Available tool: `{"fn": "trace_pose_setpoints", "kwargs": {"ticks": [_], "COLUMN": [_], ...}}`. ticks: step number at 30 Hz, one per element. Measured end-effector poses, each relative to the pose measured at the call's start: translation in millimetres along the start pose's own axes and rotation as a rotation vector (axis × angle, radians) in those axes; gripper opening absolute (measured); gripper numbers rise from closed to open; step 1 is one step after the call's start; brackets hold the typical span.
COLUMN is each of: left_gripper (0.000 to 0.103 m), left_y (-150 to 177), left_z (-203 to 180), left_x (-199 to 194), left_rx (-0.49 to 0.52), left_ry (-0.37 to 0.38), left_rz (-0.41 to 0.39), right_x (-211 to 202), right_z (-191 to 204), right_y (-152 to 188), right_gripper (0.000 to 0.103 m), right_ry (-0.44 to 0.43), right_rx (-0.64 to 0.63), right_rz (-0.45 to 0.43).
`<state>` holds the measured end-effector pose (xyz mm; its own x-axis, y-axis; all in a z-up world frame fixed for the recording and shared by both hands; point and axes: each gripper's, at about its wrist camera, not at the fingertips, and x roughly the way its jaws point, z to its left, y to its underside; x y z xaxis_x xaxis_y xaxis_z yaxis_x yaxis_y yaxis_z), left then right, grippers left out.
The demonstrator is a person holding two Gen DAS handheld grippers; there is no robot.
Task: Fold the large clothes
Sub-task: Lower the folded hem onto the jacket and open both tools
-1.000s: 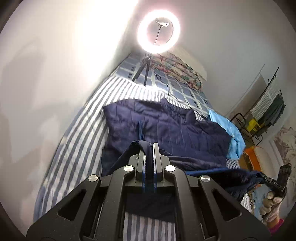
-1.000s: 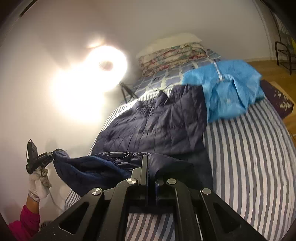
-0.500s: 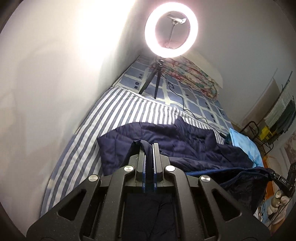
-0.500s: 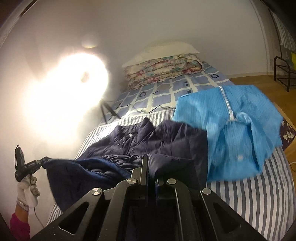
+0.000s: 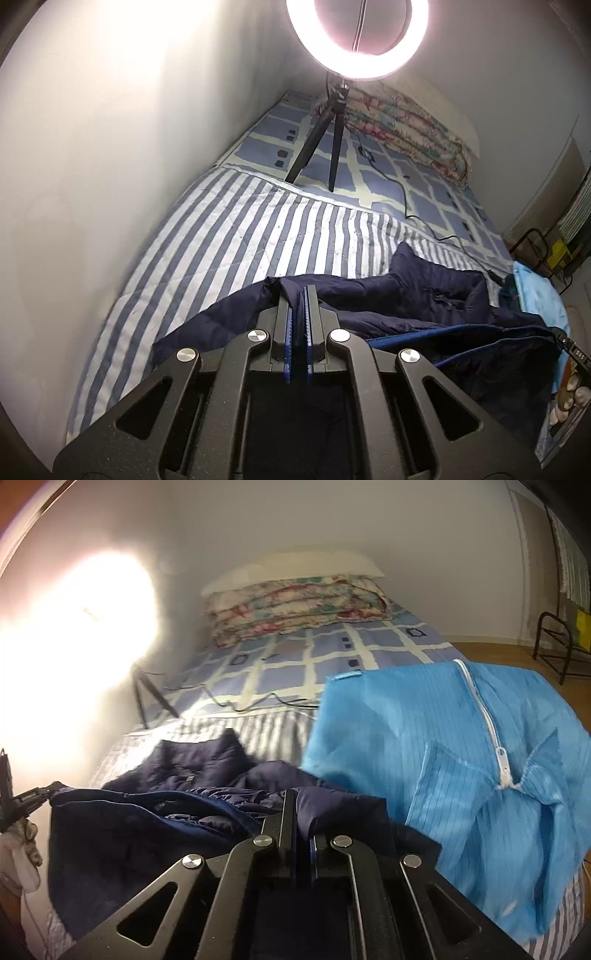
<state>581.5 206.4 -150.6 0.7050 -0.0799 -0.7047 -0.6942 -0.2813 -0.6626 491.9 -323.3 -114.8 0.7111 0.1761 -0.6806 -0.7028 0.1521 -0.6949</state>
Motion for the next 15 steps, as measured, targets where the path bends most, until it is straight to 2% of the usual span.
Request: {"fn": "trace_pose_setpoints", "kwargs": {"ticks": [9,12,15], "left_gripper": [0.004,0.01,0.016], "left_y": [-2.5,-2.7,-5.9], "left_z": [-11.3,-8.8,-4.5], "left_x": [55.1,61.8,61.6], "left_rx": [0.015,-0.014,-0.047], "left_ry": [-0.037,-0.034,-0.018], "left_rz": [0.037,0.047,0.058], "right_x": [28.1,29.6,26.2], "right_z": [-0.8,0.8,1.3], "right_y": [-5.5,-6.2,-9.3], "right_gripper": [0.002,0.002,0.009], "right_ry": [0.08,0.096,0.07], "right_rx": [-0.058,-0.072,-0.065], "right_rz": [0.011,0.014,0.022]}}
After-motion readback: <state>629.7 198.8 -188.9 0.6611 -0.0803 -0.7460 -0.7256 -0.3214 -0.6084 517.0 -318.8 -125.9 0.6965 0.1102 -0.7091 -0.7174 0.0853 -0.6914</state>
